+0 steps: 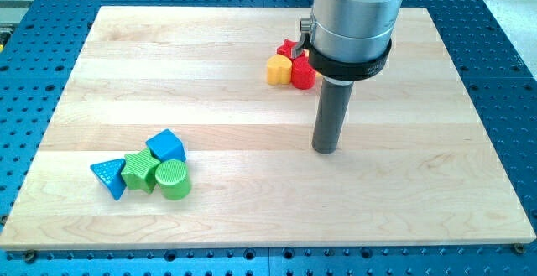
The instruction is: Push the red circle towards the top left
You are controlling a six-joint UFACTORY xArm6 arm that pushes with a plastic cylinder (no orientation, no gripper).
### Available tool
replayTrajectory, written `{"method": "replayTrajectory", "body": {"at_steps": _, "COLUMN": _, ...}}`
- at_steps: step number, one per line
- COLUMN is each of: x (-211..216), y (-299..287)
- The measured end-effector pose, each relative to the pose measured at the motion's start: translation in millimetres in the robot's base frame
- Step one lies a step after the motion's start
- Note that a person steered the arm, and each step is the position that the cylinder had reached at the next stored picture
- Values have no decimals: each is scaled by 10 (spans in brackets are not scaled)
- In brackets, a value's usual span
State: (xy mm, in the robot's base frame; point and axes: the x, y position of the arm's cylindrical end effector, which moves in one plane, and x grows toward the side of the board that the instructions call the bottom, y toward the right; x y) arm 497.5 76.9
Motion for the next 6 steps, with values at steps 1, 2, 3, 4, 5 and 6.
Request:
{"method": "replayTrajectory", "body": {"at_steps": 1, "x": 54, "y": 26}}
{"method": "replayTrajectory", "body": {"at_steps": 2, "x": -331, "y": 252}}
{"method": "replayTrajectory", "body": {"at_steps": 3, "x": -980, "y": 470}}
{"method": "replayTrajectory", "body": {"at_steps": 4, "x": -1168, "y": 162}}
{"method": "replayTrajectory", "body": {"at_steps": 5, "x": -1187, "y": -838}}
{"method": "replayTrajectory", "body": {"at_steps": 6, "x": -1577, "y": -901}}
